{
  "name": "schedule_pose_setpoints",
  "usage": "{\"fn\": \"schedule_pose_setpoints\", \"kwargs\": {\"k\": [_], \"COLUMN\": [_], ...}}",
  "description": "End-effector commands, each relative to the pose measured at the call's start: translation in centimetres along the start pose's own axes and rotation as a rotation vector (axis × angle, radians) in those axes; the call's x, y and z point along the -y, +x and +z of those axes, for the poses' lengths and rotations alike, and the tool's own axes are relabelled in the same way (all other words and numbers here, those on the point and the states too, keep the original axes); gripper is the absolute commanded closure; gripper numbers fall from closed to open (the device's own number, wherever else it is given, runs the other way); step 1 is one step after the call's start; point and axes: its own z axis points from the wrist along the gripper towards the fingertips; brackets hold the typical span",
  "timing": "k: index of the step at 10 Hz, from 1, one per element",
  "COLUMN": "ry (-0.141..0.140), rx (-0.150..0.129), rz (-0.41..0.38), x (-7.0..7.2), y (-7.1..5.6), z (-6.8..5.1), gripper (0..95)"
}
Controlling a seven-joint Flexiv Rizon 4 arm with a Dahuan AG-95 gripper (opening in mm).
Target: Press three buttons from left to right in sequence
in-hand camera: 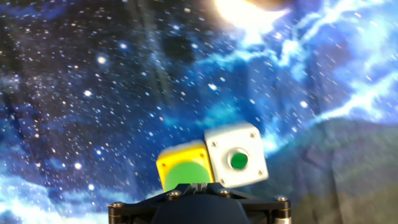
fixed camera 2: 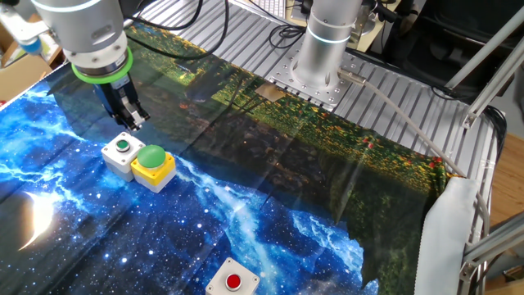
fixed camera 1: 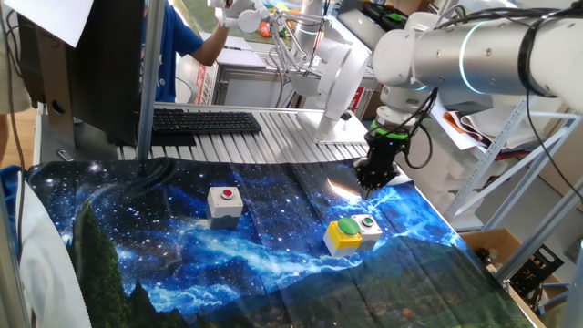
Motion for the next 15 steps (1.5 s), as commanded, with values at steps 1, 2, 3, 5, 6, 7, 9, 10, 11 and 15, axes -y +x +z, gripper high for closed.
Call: {"fn": "schedule_pose_setpoints", "kwargs": {"k": [1, 2, 3, 5, 6, 7, 9, 10, 11, 15], "ry": [0.0, 0.0, -0.001, -0.008, -0.007, -0.008, -0.01, -0.007, -0.003, 0.009], "rx": [0.006, 0.008, 0.008, 0.016, 0.021, 0.027, 0.028, 0.029, 0.029, 0.015], "rz": [-0.002, 0.0, 0.002, 0.013, 0.026, 0.039, 0.055, 0.056, 0.042, -0.004], "x": [0.0, 0.0, -0.1, -0.8, -1.4, -1.8, -2.2, -2.1, -1.8, -1.2], "y": [0.1, 0.1, 0.0, 0.1, 0.2, 0.4, 0.8, 0.8, 0.8, 0.4], "z": [0.0, 0.1, 0.2, 0.6, 0.9, 1.3, 1.7, 1.7, 1.3, 0.7], "gripper": [95.0, 95.0, 95.0, 95.0, 95.0, 95.0, 95.0, 95.0, 95.0, 95.0]}}
